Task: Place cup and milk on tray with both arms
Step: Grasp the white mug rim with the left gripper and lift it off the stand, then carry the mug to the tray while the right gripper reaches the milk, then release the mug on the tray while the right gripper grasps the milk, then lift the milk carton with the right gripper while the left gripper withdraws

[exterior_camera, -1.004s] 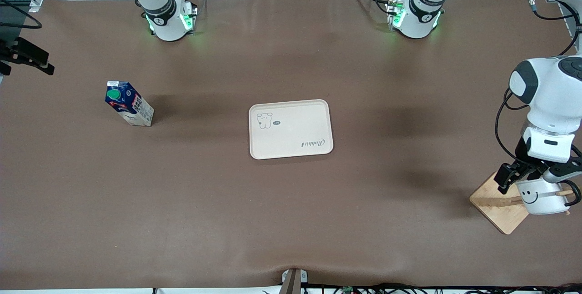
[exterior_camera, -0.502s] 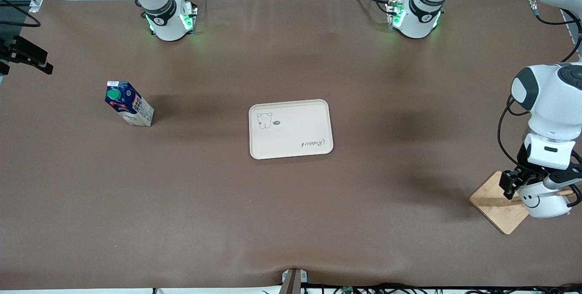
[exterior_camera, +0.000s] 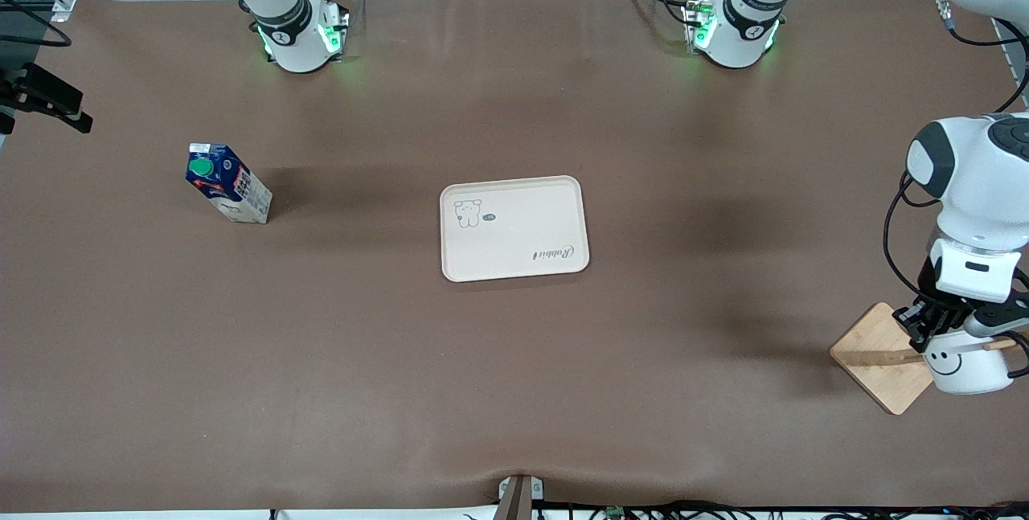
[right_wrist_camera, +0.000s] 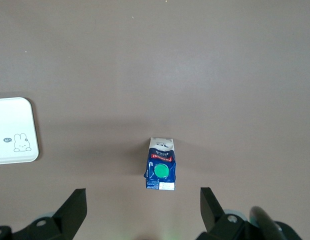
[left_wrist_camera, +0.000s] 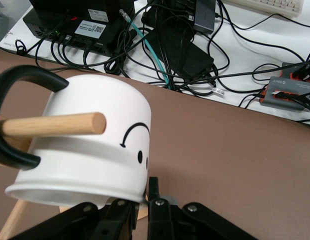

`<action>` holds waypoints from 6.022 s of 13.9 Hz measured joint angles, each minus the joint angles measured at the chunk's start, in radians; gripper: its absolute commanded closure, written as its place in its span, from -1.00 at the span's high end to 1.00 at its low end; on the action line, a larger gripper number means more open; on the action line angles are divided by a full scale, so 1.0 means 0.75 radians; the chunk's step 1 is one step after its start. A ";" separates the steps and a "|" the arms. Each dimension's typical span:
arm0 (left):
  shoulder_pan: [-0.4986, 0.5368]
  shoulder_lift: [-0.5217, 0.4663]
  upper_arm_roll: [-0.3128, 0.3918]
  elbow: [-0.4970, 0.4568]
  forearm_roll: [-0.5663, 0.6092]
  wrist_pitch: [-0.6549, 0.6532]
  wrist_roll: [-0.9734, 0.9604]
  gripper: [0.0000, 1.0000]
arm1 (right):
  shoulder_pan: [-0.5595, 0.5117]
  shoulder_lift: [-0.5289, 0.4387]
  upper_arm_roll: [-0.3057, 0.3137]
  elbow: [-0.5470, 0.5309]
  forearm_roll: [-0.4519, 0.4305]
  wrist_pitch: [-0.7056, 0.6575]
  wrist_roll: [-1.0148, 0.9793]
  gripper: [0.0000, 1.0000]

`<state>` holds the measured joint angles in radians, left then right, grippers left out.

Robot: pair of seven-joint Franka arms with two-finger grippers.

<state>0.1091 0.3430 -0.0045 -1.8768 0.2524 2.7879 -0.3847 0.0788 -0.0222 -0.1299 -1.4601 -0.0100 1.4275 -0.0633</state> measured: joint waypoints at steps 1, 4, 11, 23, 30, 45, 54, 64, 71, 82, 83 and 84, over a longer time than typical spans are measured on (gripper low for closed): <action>-0.001 0.000 0.000 0.000 0.000 0.000 0.000 -1.00 | 0.000 0.002 0.000 0.000 0.000 0.010 0.000 1.00; -0.006 -0.001 -0.002 0.001 0.002 0.000 0.000 -1.00 | -0.001 0.004 -0.002 0.000 0.000 0.013 0.000 1.00; -0.072 -0.065 -0.027 0.018 0.003 -0.162 0.000 -1.00 | -0.003 0.008 -0.004 -0.001 0.000 0.039 0.000 1.00; -0.097 -0.192 -0.329 0.173 -0.020 -0.891 -0.045 -1.00 | -0.025 0.111 -0.016 -0.005 -0.001 0.226 0.001 1.00; -0.290 -0.023 -0.502 0.259 -0.291 -1.001 -0.249 -1.00 | -0.061 0.240 -0.016 -0.007 -0.001 0.339 0.001 1.00; -0.752 0.512 -0.499 0.512 -0.386 -1.213 -0.665 -1.00 | -0.129 0.528 -0.017 -0.052 -0.003 0.254 -0.043 1.00; -0.776 0.552 -0.496 0.599 -0.419 -1.252 -0.647 1.00 | -0.128 0.524 -0.004 -0.296 0.012 0.269 -0.043 1.00; -0.633 0.213 -0.355 0.765 -0.011 -1.619 -0.493 1.00 | -0.081 0.242 0.005 -0.695 0.015 0.346 -0.042 1.00; -0.192 -0.034 -0.340 0.761 0.034 -1.638 0.004 1.00 | -0.074 0.168 0.001 -0.848 0.015 0.422 -0.042 1.00; -0.188 -0.601 -0.128 0.285 -0.210 -1.615 0.224 1.00 | -0.122 0.167 -0.016 -0.973 0.013 0.565 -0.040 0.05; -0.199 -0.640 -0.118 0.242 -0.224 -1.609 0.225 1.00 | -0.122 0.167 -0.016 -0.973 0.013 0.563 -0.040 -0.28; -0.222 -0.667 -0.104 0.214 -0.228 -1.606 0.225 1.00 | -0.122 0.164 -0.016 -0.971 0.013 0.548 -0.040 -0.43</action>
<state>-0.0572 -0.1571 -0.0827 -1.7161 0.0816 1.5834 -0.2158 -0.0127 0.1010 -0.1415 -2.1883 0.0001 1.8389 -0.0930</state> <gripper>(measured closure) 0.000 0.247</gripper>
